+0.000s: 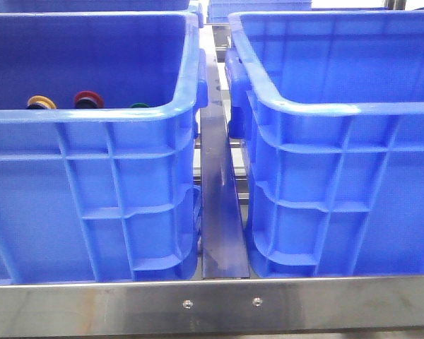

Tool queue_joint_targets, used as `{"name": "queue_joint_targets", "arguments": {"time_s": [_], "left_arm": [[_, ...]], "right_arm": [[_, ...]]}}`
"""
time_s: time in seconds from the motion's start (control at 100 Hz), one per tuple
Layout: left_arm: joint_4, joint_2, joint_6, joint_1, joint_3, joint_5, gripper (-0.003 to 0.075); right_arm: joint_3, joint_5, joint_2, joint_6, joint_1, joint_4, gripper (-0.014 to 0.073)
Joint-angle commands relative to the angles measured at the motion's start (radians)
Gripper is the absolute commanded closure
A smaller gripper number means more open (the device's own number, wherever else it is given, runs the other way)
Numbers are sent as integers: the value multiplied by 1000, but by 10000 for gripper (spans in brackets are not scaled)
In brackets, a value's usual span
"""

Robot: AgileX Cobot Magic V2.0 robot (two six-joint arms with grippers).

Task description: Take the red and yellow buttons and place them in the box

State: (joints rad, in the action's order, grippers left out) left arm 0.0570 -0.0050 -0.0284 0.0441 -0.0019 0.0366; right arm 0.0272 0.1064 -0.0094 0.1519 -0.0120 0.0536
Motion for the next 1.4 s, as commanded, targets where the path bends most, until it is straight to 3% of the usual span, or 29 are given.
{"name": "queue_joint_targets", "arguments": {"time_s": [0.0, 0.43, 0.7, 1.01, 1.16, 1.39], "left_arm": [[-7, -31, -4, -2, 21, -86, 741], [-27, -31, -4, -2, -33, -97, 741], [-40, 97, -4, -2, -300, 122, 741], [-73, 508, -4, -2, -757, 519, 741], [-73, 653, -4, -2, -896, 577, 741], [-71, 745, -4, -2, -936, 579, 740]], "right_arm": [[5, 85, -20, 2, 0, -1, 662], [5, 85, -20, 2, 0, -1, 662], [5, 85, -20, 2, 0, -1, 662], [5, 85, -20, 2, 0, -1, 662], [5, 85, -20, 2, 0, -1, 662], [5, 85, -20, 2, 0, -1, 662]]}}
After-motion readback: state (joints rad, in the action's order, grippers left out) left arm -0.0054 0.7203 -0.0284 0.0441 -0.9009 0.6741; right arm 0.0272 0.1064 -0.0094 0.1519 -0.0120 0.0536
